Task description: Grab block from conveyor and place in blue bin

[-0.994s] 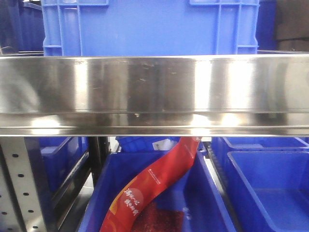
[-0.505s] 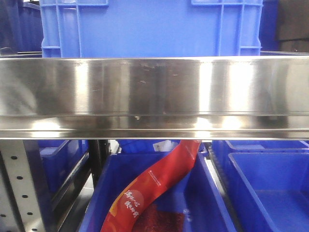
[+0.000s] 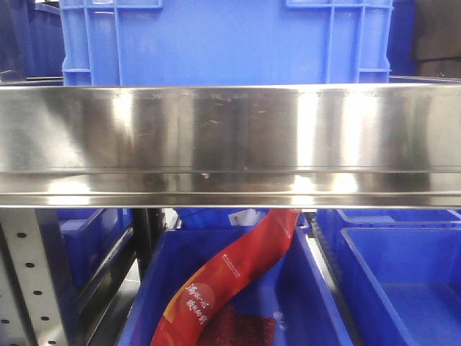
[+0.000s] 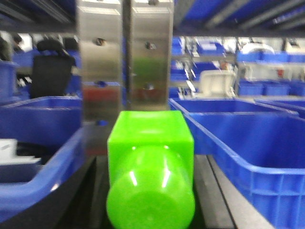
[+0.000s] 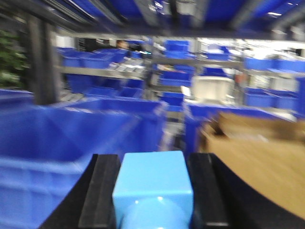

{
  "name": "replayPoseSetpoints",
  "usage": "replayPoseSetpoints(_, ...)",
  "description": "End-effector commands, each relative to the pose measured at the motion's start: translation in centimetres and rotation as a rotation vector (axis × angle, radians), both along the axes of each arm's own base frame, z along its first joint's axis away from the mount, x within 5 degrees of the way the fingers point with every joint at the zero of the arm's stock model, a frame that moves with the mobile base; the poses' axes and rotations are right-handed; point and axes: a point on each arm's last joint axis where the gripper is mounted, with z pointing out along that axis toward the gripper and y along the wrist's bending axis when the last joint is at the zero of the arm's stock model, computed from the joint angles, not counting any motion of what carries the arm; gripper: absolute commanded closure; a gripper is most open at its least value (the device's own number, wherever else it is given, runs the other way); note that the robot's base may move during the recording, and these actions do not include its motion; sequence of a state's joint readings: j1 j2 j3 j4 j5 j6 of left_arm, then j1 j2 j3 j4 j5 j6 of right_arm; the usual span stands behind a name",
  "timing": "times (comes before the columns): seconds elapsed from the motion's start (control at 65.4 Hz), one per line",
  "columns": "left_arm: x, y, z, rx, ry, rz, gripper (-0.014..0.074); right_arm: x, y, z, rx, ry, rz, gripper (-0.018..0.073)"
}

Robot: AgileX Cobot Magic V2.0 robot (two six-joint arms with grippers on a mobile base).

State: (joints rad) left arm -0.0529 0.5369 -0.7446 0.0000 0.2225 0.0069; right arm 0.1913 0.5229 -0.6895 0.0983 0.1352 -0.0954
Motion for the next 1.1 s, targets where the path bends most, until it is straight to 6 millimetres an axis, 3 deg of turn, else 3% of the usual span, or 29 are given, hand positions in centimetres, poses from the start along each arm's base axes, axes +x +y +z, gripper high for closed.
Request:
replayPoseSetpoints(0.0,2.3,-0.8,1.4,0.003,0.035,-0.054,0.0707,1.7,0.9,1.5,-0.008,0.002,0.048,0.0721)
replayPoseSetpoints(0.138,5.7,-3.5,3.6,0.030,0.073,-0.193,0.0707,5.0,2.9,3.1,-0.019,0.042,0.118,0.0721)
replayPoseSetpoints(0.291,9.5,-7.6,4.8,0.063,0.113,-0.332,0.0707,9.2,5.7,4.1,-0.030,0.076,0.183,0.0721)
replayPoseSetpoints(0.566,18.1,-15.1,3.4,0.083,0.218,-0.448,0.0707,16.2,11.4,3.3,-0.056,0.140,0.272,0.0720)
replayPoseSetpoints(0.673,20.9,-16.9,2.6,0.072,0.247,-0.456,0.0699,18.8,12.7,2.7,-0.064,0.163,0.270,0.0626)
replayPoseSetpoints(0.78,22.4,-17.7,1.8,0.077,0.265,-0.456,0.0577,20.4,13.5,1.8,-0.073,0.189,0.270,0.0419)
replayPoseSetpoints(0.903,22.6,-17.8,1.4,0.068,0.291,-0.458,0.0294,21.2,13.9,1.4,-0.076,0.198,0.270,0.0189)
replayPoseSetpoints(0.994,22.5,-17.8,1.2,0.069,0.305,-0.458,0.0141,21.4,14.0,1.2,-0.080,0.211,0.271,0.0100)
replayPoseSetpoints(1.086,22.5,-17.8,1.2,0.070,0.309,-0.458,0.0142,21.4,14.0,1.1,-0.083,0.219,0.272,0.0094)
